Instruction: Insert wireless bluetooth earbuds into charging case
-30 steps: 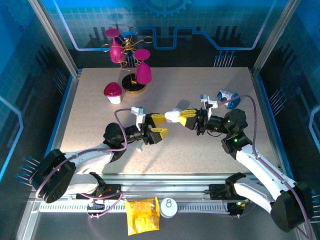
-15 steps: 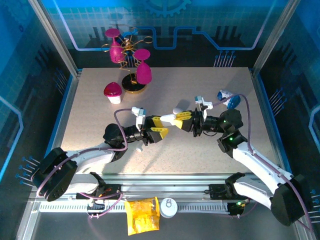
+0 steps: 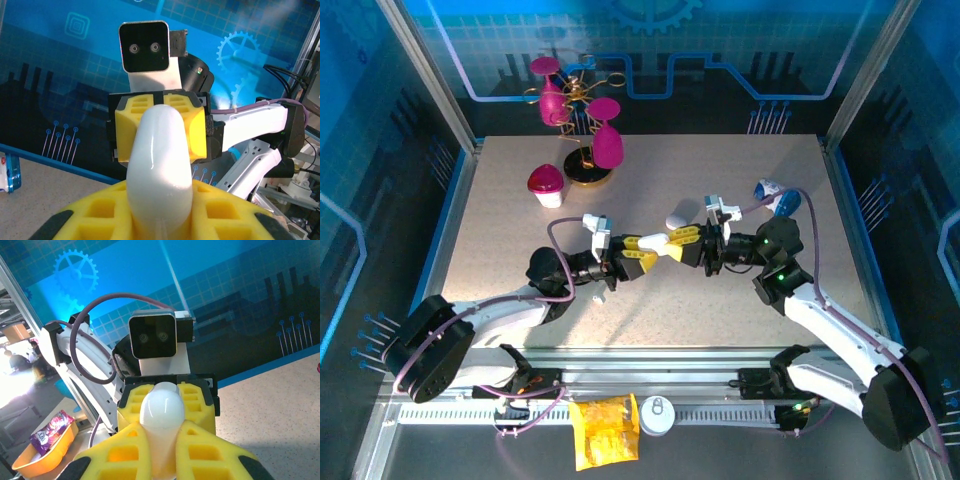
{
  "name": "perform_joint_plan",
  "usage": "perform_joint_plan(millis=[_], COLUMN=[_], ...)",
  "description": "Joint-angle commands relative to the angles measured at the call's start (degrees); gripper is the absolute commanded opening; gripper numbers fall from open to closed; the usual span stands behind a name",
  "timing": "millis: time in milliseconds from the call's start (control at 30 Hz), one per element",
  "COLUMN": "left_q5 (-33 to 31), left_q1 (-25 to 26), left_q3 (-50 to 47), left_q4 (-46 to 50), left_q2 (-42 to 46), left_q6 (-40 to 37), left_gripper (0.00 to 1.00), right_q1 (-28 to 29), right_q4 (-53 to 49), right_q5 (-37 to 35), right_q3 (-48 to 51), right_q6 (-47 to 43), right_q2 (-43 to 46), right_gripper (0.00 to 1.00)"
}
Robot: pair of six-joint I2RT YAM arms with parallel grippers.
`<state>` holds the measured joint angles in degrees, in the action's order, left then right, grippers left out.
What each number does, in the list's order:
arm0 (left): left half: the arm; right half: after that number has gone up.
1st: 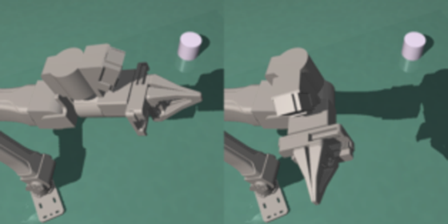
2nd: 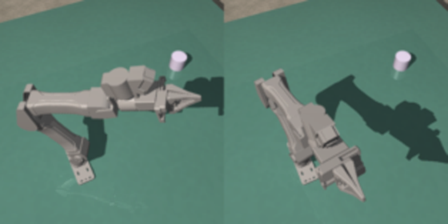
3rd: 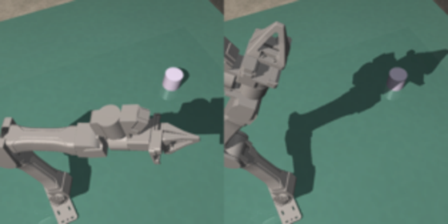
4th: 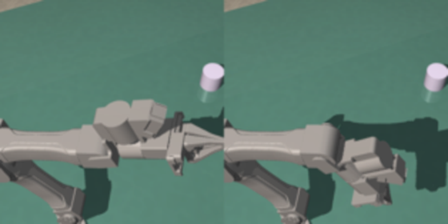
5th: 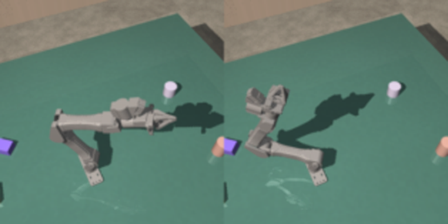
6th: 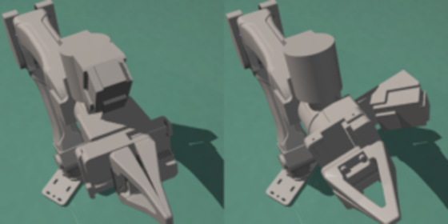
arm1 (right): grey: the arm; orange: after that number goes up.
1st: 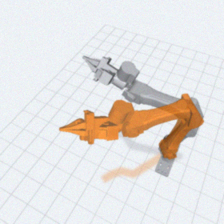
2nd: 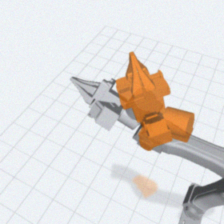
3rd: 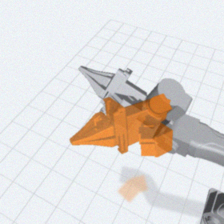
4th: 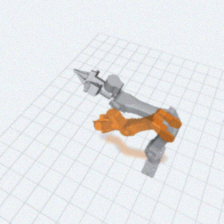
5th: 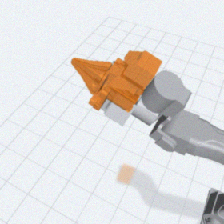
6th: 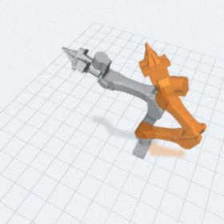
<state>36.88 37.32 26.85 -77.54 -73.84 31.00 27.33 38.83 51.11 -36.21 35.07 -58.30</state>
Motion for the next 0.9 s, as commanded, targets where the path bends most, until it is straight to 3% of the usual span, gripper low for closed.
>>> perform_joint_plan(millis=[0,100,200,267,567,867], left_q5=[0.4,0.7,1.2,0.7,3.3,3.7], left_q1=[0.4,0.4,0.4,0.4,0.4,0.4], left_q3=[1.4,0.9,-0.2,-0.9,-1.7,-3.4], left_q4=[-2.7,-2.3,2.0,5.0,6.0,7.3], left_q2=[0.3,0.2,0.3,0.5,1.9,3.5], left_q6=[-2.1,-4.5,-12.3,-17.4,-21.1,-24.3], left_gripper=[0.19,0.15,0.12,0.12,0.12,0.12], right_q1=[0.5,0.6,0.8,1.0,1.6,1.6], right_q4=[-3.2,-7.0,-11.6,-14.7,-26.5,-31.4], right_q5=[-0.5,-1.6,-3.8,-5.6,-16.6,-18.9], right_q3=[-2.0,-2.7,-3.7,-4.5,-7.7,-11.2], right_q6=[-2.2,-4.2,-6.8,-8.8,-12.9,-13.8], right_q2=[-0.3,0.2,1.0,1.5,2.2,1.2], right_gripper=[0.12,0.23,0.5,0.59,0.61,0.66])
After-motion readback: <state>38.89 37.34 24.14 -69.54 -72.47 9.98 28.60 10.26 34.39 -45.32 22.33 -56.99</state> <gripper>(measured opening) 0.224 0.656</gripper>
